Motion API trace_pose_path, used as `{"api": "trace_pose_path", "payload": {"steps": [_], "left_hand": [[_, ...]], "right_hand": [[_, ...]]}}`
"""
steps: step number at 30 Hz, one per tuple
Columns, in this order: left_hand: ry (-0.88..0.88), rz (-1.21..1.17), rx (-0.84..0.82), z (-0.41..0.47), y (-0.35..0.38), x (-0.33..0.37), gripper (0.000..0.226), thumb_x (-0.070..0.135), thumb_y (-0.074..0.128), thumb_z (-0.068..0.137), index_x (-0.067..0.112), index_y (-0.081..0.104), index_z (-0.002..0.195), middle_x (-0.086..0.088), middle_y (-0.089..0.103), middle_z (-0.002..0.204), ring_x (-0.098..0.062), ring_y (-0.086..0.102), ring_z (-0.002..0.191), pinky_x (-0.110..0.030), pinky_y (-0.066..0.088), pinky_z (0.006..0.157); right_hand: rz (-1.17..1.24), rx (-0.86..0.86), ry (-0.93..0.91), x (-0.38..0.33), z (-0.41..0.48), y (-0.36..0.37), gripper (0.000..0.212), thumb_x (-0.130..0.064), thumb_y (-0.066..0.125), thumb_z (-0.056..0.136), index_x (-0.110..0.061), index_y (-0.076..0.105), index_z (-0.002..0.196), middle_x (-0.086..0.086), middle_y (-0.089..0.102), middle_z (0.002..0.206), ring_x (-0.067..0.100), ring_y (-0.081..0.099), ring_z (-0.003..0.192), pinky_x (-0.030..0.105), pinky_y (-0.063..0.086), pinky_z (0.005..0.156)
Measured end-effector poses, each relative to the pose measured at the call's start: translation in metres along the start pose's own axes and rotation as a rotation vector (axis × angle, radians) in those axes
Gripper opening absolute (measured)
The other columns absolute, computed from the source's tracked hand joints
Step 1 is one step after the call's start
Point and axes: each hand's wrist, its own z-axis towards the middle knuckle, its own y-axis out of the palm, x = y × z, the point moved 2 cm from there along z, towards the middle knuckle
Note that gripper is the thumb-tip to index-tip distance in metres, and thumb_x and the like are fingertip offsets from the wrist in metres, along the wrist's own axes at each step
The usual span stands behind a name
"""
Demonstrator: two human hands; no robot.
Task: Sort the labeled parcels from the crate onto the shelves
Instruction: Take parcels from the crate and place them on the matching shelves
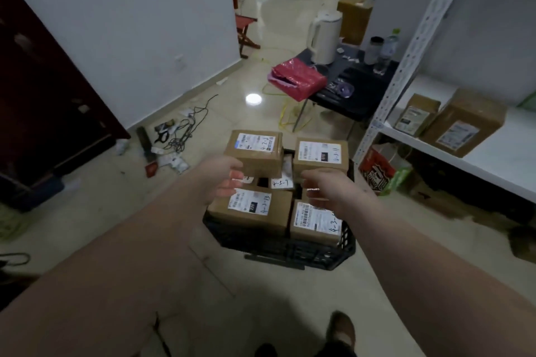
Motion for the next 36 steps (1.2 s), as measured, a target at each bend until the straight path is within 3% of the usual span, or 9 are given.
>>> {"api": "trace_pose_path", "payload": {"steps": [3, 12, 19, 22, 24, 27, 29, 31, 36], "left_hand": [[-0.013, -0.028, 0.019, 0.011, -0.02, -0.009, 0.024, 0.02, 0.056, 0.095, 0.008, 0.058, 0.116, -0.007, 0.061, 0.09, -0.018, 0.061, 0.075, -0.033, 0.055, 0.069], [-0.083, -0.056, 0.024, 0.056, -0.024, -0.012, 0.014, 0.016, 0.055, 0.095, 0.009, 0.055, 0.107, -0.008, 0.06, 0.092, -0.02, 0.06, 0.078, -0.038, 0.053, 0.082], [-0.143, 0.001, 0.046, 0.137, -0.026, 0.008, 0.024, 0.019, 0.055, 0.093, 0.011, 0.059, 0.115, -0.007, 0.062, 0.113, -0.021, 0.059, 0.101, -0.035, 0.052, 0.079], [-0.182, -0.003, 0.082, 0.171, -0.023, 0.014, 0.008, 0.018, 0.053, 0.094, 0.015, 0.061, 0.094, -0.005, 0.061, 0.101, -0.016, 0.057, 0.088, -0.035, 0.048, 0.077], [-0.215, -0.006, 0.119, 0.192, -0.019, 0.015, 0.01, 0.016, 0.053, 0.095, 0.016, 0.056, 0.085, 0.002, 0.052, 0.086, -0.01, 0.047, 0.074, -0.035, 0.047, 0.08], [-0.286, 0.02, 0.144, 0.215, -0.018, 0.011, 0.008, 0.014, 0.053, 0.095, 0.015, 0.054, 0.087, 0.002, 0.044, 0.081, -0.011, 0.044, 0.072, -0.032, 0.048, 0.073], [-0.309, 0.035, 0.128, 0.235, -0.02, 0.006, 0.004, 0.017, 0.051, 0.095, 0.014, 0.054, 0.097, 0.001, 0.045, 0.085, -0.016, 0.045, 0.084, -0.033, 0.046, 0.08], [-0.321, 0.032, 0.085, 0.258, -0.02, -0.001, 0.018, 0.021, 0.05, 0.097, 0.016, 0.052, 0.114, 0.001, 0.046, 0.092, -0.016, 0.042, 0.094, -0.034, 0.044, 0.088], [-0.345, 0.017, -0.025, 0.291, -0.019, -0.013, 0.035, 0.026, 0.056, 0.093, 0.019, 0.054, 0.128, -0.002, 0.057, 0.12, -0.015, 0.052, 0.098, -0.031, 0.046, 0.078]], "right_hand": [[-0.058, 0.001, 0.012, -0.003, 0.007, 0.021, 0.018, -0.021, 0.06, 0.095, -0.008, 0.063, 0.108, 0.004, 0.061, 0.087, 0.015, 0.054, 0.071, 0.026, 0.05, 0.061], [-0.026, 0.015, 0.094, -0.004, 0.063, 0.041, 0.025, -0.024, 0.062, 0.095, -0.008, 0.061, 0.113, 0.007, 0.063, 0.097, 0.019, 0.058, 0.082, 0.029, 0.054, 0.07], [0.032, 0.03, 0.145, -0.022, 0.137, 0.05, 0.014, -0.023, 0.055, 0.097, -0.01, 0.058, 0.102, 0.009, 0.057, 0.099, 0.019, 0.054, 0.081, 0.028, 0.05, 0.067], [-0.012, 0.019, 0.153, -0.027, 0.17, 0.055, 0.029, -0.024, 0.054, 0.097, -0.009, 0.055, 0.122, 0.007, 0.056, 0.101, 0.019, 0.053, 0.083, 0.029, 0.049, 0.069], [-0.036, 0.014, 0.171, -0.025, 0.189, 0.06, 0.04, -0.027, 0.053, 0.098, -0.01, 0.049, 0.135, 0.009, 0.055, 0.116, 0.02, 0.054, 0.095, 0.031, 0.05, 0.078], [-0.033, 0.018, 0.225, -0.019, 0.211, 0.069, 0.049, -0.027, 0.053, 0.099, -0.013, 0.042, 0.144, 0.006, 0.05, 0.135, 0.023, 0.05, 0.112, 0.04, 0.049, 0.096], [-0.028, 0.029, 0.252, -0.017, 0.225, 0.075, 0.05, -0.025, 0.051, 0.1, -0.015, 0.038, 0.147, 0.007, 0.046, 0.138, 0.024, 0.047, 0.118, 0.045, 0.044, 0.104], [-0.024, 0.063, 0.266, -0.015, 0.239, 0.079, 0.055, -0.026, 0.051, 0.099, -0.017, 0.032, 0.15, 0.008, 0.043, 0.144, 0.025, 0.046, 0.12, 0.045, 0.043, 0.104], [0.025, 0.11, 0.302, -0.001, 0.264, 0.088, 0.064, -0.035, 0.053, 0.098, -0.021, 0.024, 0.154, 0.006, 0.04, 0.151, 0.027, 0.043, 0.13, 0.044, 0.041, 0.104]]}}
